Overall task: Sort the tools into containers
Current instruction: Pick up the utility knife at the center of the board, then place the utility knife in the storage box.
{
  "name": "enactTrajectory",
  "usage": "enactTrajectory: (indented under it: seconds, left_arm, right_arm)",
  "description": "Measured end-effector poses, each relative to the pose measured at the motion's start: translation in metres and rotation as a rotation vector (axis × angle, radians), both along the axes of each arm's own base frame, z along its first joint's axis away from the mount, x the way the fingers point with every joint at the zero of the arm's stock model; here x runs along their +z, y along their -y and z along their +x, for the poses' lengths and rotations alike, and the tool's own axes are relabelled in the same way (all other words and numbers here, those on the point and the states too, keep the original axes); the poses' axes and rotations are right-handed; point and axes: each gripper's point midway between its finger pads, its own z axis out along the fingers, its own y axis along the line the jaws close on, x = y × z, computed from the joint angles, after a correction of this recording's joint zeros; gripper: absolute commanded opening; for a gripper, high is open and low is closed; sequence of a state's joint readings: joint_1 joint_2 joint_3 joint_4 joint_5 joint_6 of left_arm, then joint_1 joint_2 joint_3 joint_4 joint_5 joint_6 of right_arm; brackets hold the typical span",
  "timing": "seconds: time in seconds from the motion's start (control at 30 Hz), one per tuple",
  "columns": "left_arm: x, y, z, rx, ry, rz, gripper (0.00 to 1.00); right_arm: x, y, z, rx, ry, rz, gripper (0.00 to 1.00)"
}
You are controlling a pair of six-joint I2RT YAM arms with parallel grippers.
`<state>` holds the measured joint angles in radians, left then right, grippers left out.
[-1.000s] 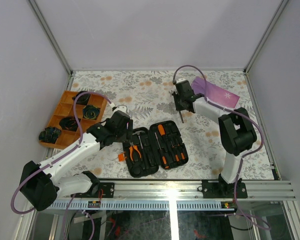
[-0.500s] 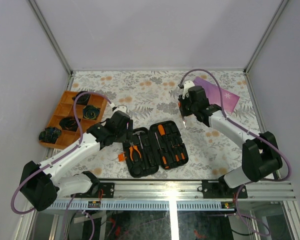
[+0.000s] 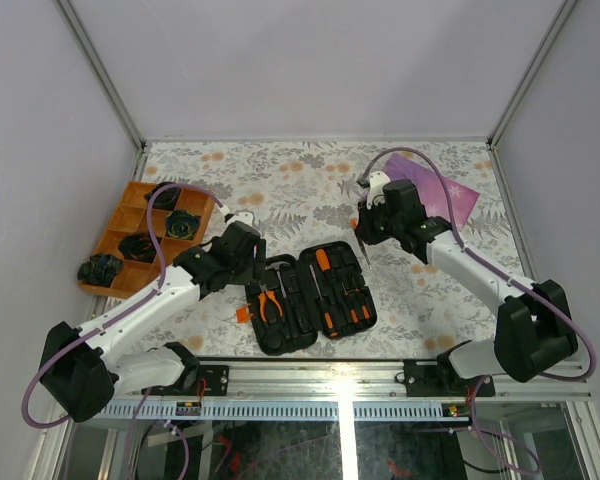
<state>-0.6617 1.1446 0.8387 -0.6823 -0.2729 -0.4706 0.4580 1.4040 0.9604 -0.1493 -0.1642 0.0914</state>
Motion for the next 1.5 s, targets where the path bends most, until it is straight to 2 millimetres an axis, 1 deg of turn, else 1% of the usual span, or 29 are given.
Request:
enactTrajectory:
  seconds: [0.1, 0.3, 0.37, 0.53, 0.63, 0.83, 0.97, 1.1, 1.3, 1.5]
  left_arm:
    - [0.000, 0.000, 0.000, 0.000, 0.000, 0.000, 0.69]
    - [0.000, 0.000, 0.000, 0.000, 0.000, 0.000, 0.69]
    - [0.000, 0.000, 0.000, -0.001, 0.000, 0.000, 0.69]
    - [0.000, 0.000, 0.000, -0.001, 0.000, -0.001, 0.69]
    - [0.000, 0.000, 0.000, -0.001, 0.000, -0.001, 0.69]
    - [0.000, 0.000, 0.000, -0.001, 0.000, -0.001, 0.69]
    - [0.000, 0.000, 0.000, -0.001, 0.001, -0.001, 0.69]
    - [0.000, 0.000, 0.000, -0.001, 0.000, -0.001, 0.69]
    - [0.000, 0.000, 0.000, -0.001, 0.001, -0.001, 0.69]
    - [0.000, 0.000, 0.000, -0.001, 0.001, -0.001, 0.69]
  right_arm:
    - [0.000, -0.006, -0.013, 0.034, -0.030, 0.045, 0.12]
    - [0.001, -0.015, -0.042, 0.044, -0.092, 0.122, 0.10]
    - [0.000, -0.022, -0.053, 0.051, -0.112, 0.139, 0.10]
    - [-0.006, -0.056, -0.089, 0.086, -0.176, 0.156, 0.11]
    - [-0.008, -0.070, -0.105, 0.071, -0.222, 0.179, 0.11]
    - [-0.016, -0.086, -0.123, -0.005, -0.294, 0.206, 0.11]
    - [-0.033, -0.104, -0.142, 0.019, -0.339, 0.176, 0.10]
    - [-0.042, -0.113, -0.150, 0.048, -0.351, 0.156, 0.09]
    - [-0.034, -0.122, -0.145, 0.108, -0.291, 0.178, 0.08]
    - [-0.028, -0.132, -0.147, 0.197, -0.241, 0.190, 0.08]
